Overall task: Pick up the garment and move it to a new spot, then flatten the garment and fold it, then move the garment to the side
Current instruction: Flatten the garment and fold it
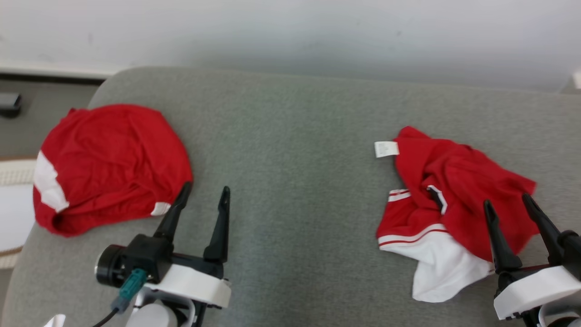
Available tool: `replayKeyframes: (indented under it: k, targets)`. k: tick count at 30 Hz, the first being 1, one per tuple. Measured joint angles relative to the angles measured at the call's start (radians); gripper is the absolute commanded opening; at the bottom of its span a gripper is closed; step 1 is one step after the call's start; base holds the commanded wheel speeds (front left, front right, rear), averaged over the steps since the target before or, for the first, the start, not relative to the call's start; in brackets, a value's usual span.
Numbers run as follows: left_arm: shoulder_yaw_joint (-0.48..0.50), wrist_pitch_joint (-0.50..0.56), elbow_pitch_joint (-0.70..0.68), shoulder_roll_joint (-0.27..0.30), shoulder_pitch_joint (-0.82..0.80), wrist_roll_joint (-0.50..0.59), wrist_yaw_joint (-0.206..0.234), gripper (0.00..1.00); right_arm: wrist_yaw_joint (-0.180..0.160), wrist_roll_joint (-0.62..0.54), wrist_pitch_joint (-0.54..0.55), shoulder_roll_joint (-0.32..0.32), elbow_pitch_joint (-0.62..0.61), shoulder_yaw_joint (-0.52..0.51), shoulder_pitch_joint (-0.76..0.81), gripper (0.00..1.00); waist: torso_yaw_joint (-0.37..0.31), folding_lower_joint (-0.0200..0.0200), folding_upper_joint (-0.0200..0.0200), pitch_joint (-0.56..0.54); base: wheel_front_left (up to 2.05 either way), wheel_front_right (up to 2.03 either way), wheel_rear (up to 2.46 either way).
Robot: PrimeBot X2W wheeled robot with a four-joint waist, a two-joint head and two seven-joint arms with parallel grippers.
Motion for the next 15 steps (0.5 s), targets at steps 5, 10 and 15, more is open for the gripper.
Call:
replayKeyframes:
  k: [5,10,15]
  targets:
    - [-0.001,-0.003,0.027,-0.033,-0.033,0.008,-0.009,1.00,0.000,-0.008,0.044,-0.049,0.095,0.025,-0.055,1.00,0.051,0.0000,0.0000,0.062,0.00,0.00,0.00]
    - [0.012,-0.007,0.035,-0.052,-0.048,0.020,-0.018,1.00,0.000,-0.034,0.132,-0.078,0.173,0.051,-0.082,0.00,0.078,0.0001,0.0000,0.098,0.00,0.00,0.00]
    - [0.037,-0.007,0.030,-0.059,-0.051,0.044,-0.026,1.00,0.000,-0.024,0.099,-0.067,0.135,0.049,-0.108,0.00,0.062,0.0000,0.0000,0.102,0.00,0.00,0.00]
